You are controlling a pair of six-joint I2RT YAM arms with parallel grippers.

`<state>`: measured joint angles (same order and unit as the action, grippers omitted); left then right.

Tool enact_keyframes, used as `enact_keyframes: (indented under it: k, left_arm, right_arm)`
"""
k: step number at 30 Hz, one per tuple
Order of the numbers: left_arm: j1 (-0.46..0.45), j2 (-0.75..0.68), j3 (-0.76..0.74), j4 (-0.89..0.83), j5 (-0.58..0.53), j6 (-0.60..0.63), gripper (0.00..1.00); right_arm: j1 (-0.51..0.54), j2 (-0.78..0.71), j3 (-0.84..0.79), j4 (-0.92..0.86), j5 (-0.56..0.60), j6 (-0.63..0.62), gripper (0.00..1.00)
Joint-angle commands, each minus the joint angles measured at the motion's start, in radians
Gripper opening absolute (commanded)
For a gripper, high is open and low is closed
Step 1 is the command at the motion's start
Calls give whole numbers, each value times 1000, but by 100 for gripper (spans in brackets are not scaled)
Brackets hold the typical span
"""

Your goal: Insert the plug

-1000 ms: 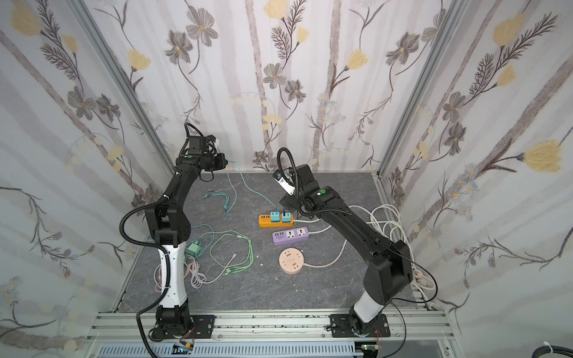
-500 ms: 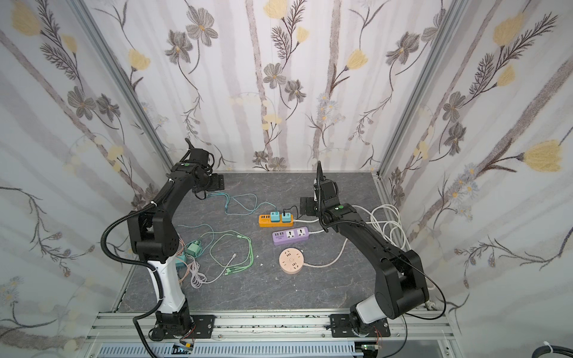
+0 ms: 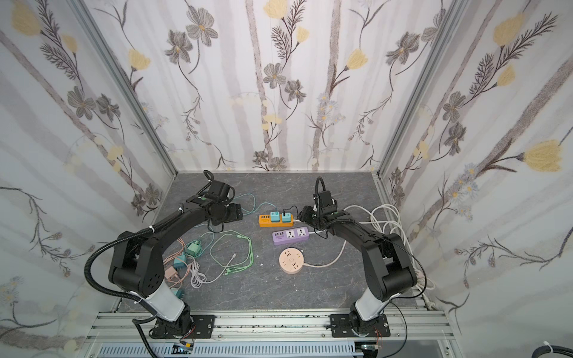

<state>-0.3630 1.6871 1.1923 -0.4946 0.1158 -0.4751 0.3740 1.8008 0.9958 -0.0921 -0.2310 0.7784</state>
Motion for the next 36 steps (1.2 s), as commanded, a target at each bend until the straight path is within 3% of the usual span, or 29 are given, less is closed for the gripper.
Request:
enact_keyframes:
  k: [1,7,20,36]
  left_arm:
    - [-44,36,-45,208,173,-173,79]
    - [-73,160,-28,333,260,-262,64]
    - [-76,330,66,386,349,-277,50]
    - [-38,478,229,331,320,-197,46]
  right_arm:
    - [3,29,-23,153,-56,114,50]
    - [16,117,-37,261,-85,204,36]
    - [43,278,1,386,-103,325,12]
    - [29,448,188,424,-77,432,12]
